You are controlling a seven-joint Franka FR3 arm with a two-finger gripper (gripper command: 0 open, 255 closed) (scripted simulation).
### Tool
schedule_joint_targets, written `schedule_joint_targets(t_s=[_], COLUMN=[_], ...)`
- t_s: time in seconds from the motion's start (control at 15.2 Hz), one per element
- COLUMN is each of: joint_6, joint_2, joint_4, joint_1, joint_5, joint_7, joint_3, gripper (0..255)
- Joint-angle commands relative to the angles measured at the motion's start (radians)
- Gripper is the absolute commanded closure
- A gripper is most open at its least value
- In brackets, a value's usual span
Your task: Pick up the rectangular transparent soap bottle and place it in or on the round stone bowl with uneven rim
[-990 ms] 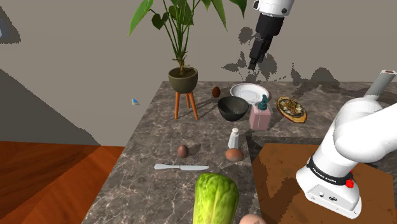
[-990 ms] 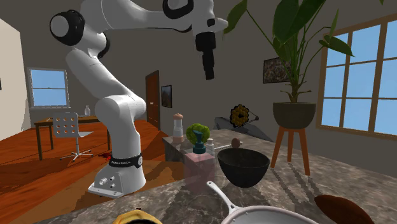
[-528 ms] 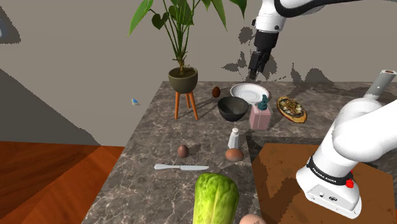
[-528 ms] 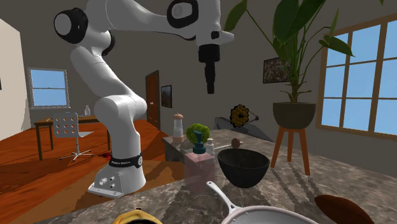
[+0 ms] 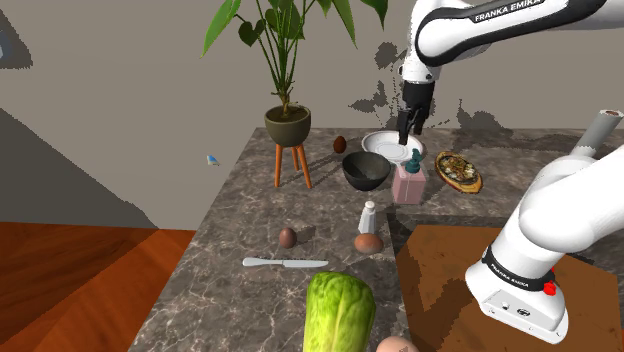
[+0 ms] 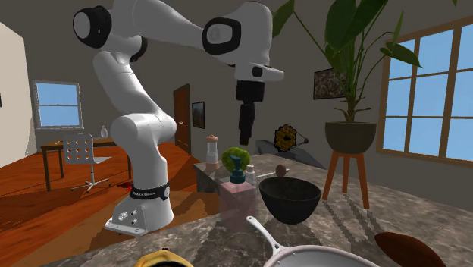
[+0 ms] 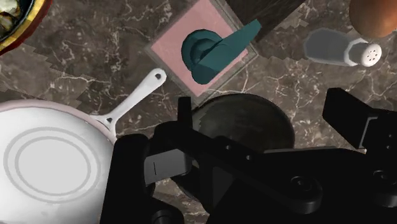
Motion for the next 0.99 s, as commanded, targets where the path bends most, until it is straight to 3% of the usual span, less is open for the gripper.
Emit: schedule_joint_targets(t_s=[0.0,0.59,0.92], joint_6=[0.028,0.152,0.152], joint_2=[0.052,0.096,0.096], joint_4=[-0.010,-0.107,-0.107], joint_1=[-0.018,-0.028,-0.028], joint_5=[-0.014,-0.024,-0.024], joint_7=[-0.007,-0.011,-0.011], joint_3=[-0.022,-0.038,-0.038], gripper=[0,0,0])
